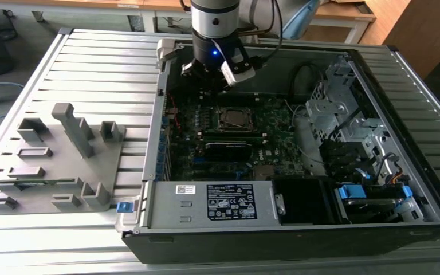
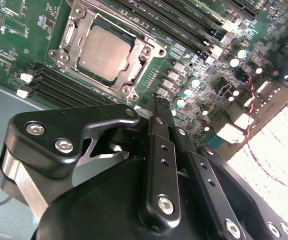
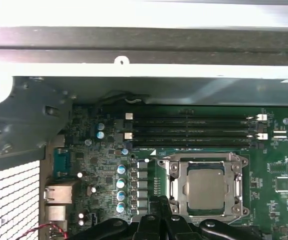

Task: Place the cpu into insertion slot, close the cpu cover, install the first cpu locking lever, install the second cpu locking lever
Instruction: 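Install the first cpu locking lever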

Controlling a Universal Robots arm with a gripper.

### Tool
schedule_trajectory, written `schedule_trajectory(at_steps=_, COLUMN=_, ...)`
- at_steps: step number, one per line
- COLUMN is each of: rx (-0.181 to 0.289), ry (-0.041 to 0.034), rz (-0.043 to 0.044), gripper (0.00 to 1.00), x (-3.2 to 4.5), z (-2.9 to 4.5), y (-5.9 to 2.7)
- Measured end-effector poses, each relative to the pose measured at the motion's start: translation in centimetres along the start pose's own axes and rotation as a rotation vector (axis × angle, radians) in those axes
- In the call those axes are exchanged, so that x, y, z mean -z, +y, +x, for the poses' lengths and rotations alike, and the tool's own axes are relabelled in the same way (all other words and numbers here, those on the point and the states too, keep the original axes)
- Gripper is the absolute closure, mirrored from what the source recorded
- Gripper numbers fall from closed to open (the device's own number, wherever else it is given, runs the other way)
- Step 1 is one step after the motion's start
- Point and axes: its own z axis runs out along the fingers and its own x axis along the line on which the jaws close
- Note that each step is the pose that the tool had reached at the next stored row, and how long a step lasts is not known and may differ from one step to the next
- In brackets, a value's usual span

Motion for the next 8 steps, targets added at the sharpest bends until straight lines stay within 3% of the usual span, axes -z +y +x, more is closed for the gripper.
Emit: schedule_trajectory(at_steps=8, rx=0.0, ry=0.0001, rz=0.0001, gripper=0.9, x=-0.01, z=0.67, y=-0.01)
